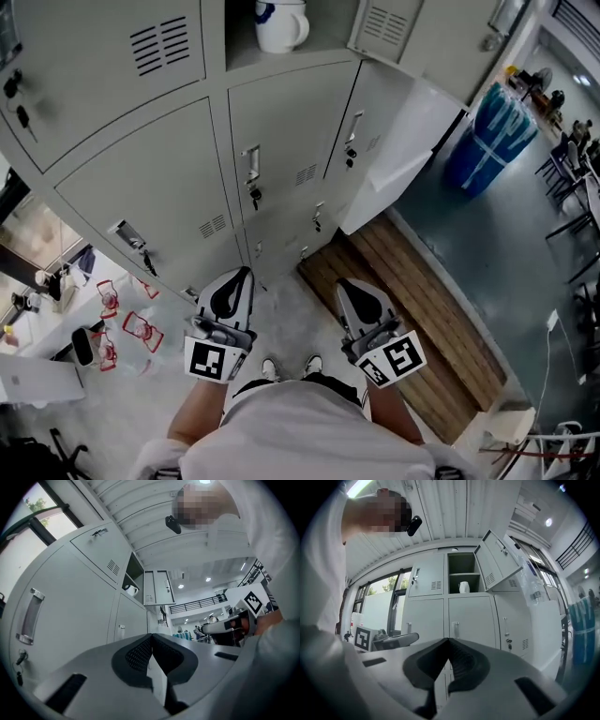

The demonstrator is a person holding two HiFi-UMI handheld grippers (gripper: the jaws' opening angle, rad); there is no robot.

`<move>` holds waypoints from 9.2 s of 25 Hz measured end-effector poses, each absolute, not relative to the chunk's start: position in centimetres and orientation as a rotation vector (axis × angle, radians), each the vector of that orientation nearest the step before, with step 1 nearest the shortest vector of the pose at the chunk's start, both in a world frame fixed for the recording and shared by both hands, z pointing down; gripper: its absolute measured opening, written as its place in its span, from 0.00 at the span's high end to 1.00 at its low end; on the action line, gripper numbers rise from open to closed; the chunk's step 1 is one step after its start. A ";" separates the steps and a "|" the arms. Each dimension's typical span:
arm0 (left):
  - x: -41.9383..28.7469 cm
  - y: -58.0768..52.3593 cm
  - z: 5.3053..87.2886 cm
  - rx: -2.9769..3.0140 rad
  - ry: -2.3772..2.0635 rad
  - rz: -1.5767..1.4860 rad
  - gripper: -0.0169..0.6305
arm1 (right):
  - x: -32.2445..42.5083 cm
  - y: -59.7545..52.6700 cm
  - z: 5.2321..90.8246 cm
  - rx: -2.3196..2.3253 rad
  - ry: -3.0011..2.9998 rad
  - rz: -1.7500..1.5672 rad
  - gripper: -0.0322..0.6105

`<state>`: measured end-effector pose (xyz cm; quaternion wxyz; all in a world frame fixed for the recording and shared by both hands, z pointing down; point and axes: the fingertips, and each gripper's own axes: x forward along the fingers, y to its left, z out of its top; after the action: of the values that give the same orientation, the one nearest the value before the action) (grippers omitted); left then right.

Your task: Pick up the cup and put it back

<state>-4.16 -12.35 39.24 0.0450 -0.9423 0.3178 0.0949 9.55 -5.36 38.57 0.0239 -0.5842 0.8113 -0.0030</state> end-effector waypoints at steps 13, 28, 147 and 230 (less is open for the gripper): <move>-1.2 -17.2 36.8 -2.706 1.200 0.322 0.94 | 14.2 -14.7 36.3 -1.534 2.671 0.050 0.93; -1.8 -18.2 37.4 -2.693 1.267 0.306 0.94 | 12.7 -20.2 30.0 -1.332 2.716 0.147 0.92; -5.6 -17.5 35.4 -2.568 1.459 0.330 0.94 | 8.0 -32.4 10.9 -0.605 2.896 0.217 0.87; -13.7 -14.5 34.7 -2.352 1.689 0.238 0.94 | 20.3 -14.9 25.0 -1.227 2.552 0.304 0.87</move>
<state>-13.69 -14.50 34.73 0.1178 -0.8039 0.5773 0.0812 20.30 -14.86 24.98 0.1462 -0.4263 0.8864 0.1057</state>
